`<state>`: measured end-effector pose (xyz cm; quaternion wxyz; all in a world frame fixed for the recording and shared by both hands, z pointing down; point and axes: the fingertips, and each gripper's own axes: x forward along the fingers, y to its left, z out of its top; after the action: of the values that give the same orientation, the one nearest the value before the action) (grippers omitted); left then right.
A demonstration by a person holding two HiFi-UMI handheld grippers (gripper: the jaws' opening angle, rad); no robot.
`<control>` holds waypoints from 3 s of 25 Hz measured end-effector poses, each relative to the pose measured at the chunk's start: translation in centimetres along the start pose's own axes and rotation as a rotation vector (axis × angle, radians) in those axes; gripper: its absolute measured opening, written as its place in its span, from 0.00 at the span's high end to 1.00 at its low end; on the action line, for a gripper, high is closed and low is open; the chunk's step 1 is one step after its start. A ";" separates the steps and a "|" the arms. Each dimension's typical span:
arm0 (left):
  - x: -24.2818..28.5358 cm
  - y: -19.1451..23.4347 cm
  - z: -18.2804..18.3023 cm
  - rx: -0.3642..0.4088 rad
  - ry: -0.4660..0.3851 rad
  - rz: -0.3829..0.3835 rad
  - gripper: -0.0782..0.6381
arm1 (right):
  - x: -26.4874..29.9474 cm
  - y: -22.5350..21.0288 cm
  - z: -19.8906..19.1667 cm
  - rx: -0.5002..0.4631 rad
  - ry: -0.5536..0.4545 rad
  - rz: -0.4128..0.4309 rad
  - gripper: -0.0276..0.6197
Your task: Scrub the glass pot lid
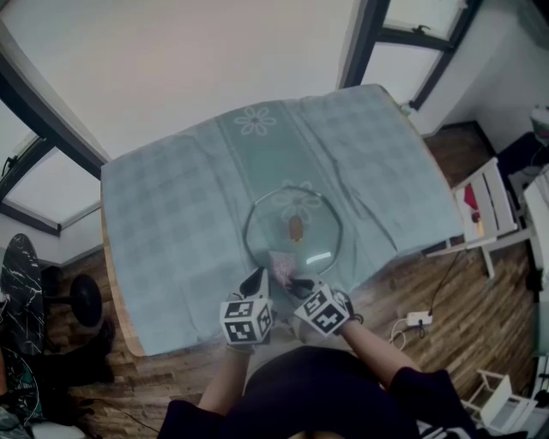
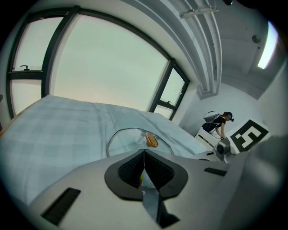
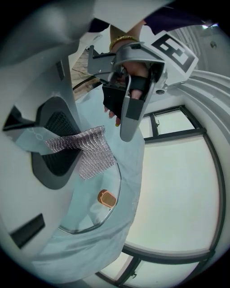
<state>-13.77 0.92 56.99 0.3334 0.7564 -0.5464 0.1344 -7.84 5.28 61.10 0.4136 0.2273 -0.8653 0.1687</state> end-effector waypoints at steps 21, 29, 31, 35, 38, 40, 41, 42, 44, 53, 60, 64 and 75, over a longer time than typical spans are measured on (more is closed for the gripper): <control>3.4 -1.9 1.3 0.027 0.031 -0.051 0.89 | -8.1 -6.9 4.6 0.136 -0.214 -0.091 0.83; 5.4 -2.1 2.2 0.030 0.045 -0.062 0.89 | -8.8 -12.1 4.9 0.157 -0.213 -0.176 0.83; 5.9 -2.1 2.4 0.028 0.048 -0.062 0.89 | -8.6 -13.2 4.8 0.165 -0.207 -0.188 0.83; 6.9 -2.0 2.7 0.026 0.058 -0.062 0.89 | -7.7 -15.2 4.6 0.173 -0.191 -0.200 0.83; 7.6 -1.9 2.8 0.026 0.067 -0.062 0.89 | -7.0 -16.5 4.6 0.167 -0.173 -0.206 0.83; 8.0 -1.8 2.9 0.026 0.074 -0.062 0.89 | -6.6 -17.3 4.5 0.162 -0.160 -0.210 0.83; 8.2 -1.8 3.0 0.026 0.077 -0.062 0.89 | -6.3 -17.7 4.5 0.158 -0.153 -0.212 0.83; 8.4 -1.7 3.0 0.026 0.079 -0.063 0.89 | -6.1 -18.0 4.5 0.152 -0.145 -0.216 0.84; 8.8 -1.6 3.1 0.025 0.084 -0.064 0.89 | -5.5 -18.6 4.4 0.142 -0.129 -0.219 0.83; 10.1 -1.3 3.2 0.020 0.107 -0.063 0.89 | -3.3 -20.6 3.8 0.105 -0.058 -0.215 0.84; 10.9 -1.2 3.1 0.016 0.119 -0.061 0.89 | -2.4 -21.9 3.1 0.084 -0.024 -0.227 0.83; 11.2 -1.3 3.1 0.011 0.124 -0.061 0.88 | -2.0 -22.4 2.6 0.070 -0.004 -0.232 0.83; 11.4 -1.5 3.1 0.008 0.127 -0.062 0.88 | -0.8 -21.2 1.6 0.052 0.030 -0.178 0.83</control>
<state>-8.72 -9.25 60.64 0.3684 0.7644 -0.4998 0.1738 2.90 -13.06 61.72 0.4338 0.3112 -0.8309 0.1570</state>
